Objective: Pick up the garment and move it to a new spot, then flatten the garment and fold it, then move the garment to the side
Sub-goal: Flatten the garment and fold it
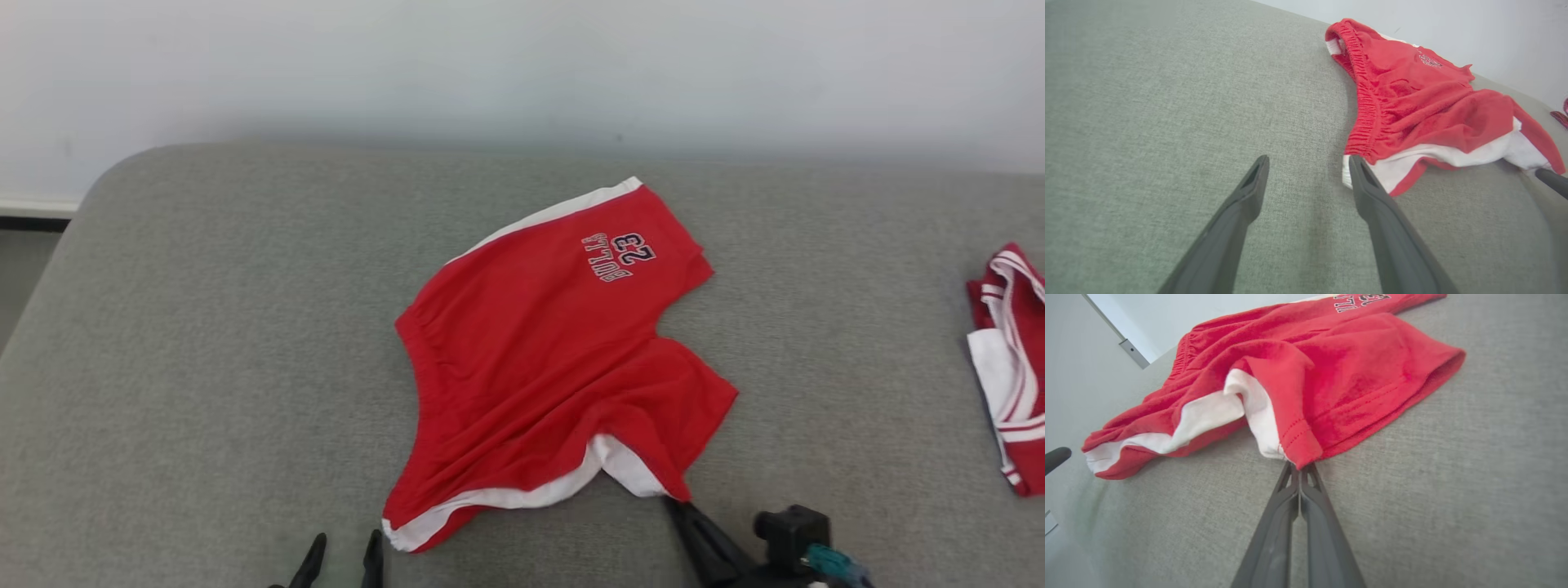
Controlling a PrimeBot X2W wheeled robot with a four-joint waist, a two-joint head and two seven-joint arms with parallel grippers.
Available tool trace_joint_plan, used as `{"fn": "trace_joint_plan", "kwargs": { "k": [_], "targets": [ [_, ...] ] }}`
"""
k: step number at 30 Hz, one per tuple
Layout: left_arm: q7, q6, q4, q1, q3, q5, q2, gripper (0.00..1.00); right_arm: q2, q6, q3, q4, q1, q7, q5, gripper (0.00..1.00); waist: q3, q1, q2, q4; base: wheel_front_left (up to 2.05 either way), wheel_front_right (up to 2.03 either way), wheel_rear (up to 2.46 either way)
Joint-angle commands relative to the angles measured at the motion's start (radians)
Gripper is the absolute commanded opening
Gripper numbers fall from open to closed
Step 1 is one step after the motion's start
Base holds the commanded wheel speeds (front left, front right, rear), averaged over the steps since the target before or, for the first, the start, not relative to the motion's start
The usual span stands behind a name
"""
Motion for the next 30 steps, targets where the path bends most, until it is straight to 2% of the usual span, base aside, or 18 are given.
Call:
{"fn": "trace_joint_plan", "kwargs": {
  "k": [1,6,13,30],
  "targets": [
    [-0.002,0.002,-0.001,0.008,-0.004,-0.011,-0.005,1.0,-0.013,-0.003,-0.001,-0.008,0.018,0.0,-0.004,0.0,-0.011,0.0,-0.0001,-0.032,0.0,0.0,0.0],
    [-0.003,0.002,0.007,0.007,-0.032,-0.028,-0.012,1.0,-0.091,-0.003,0.027,-0.037,0.052,0.0,-0.003,0.0,-0.023,0.0,-0.0001,-0.077,0.0,0.0,0.0],
    [-0.003,0.002,0.025,0.02,-0.042,-0.05,-0.005,1.0,-0.166,-0.003,0.048,-0.044,0.074,0.0,0.006,0.0,-0.035,0.0,-0.0001,-0.113,0.0,0.0,0.0],
    [-0.002,0.002,0.064,0.021,0.031,-0.047,-0.027,1.0,-0.187,-0.003,0.064,-0.042,0.04,0.0,0.019,0.0,-0.013,0.0,-0.0001,-0.146,0.0,0.0,0.0]
  ]
}}
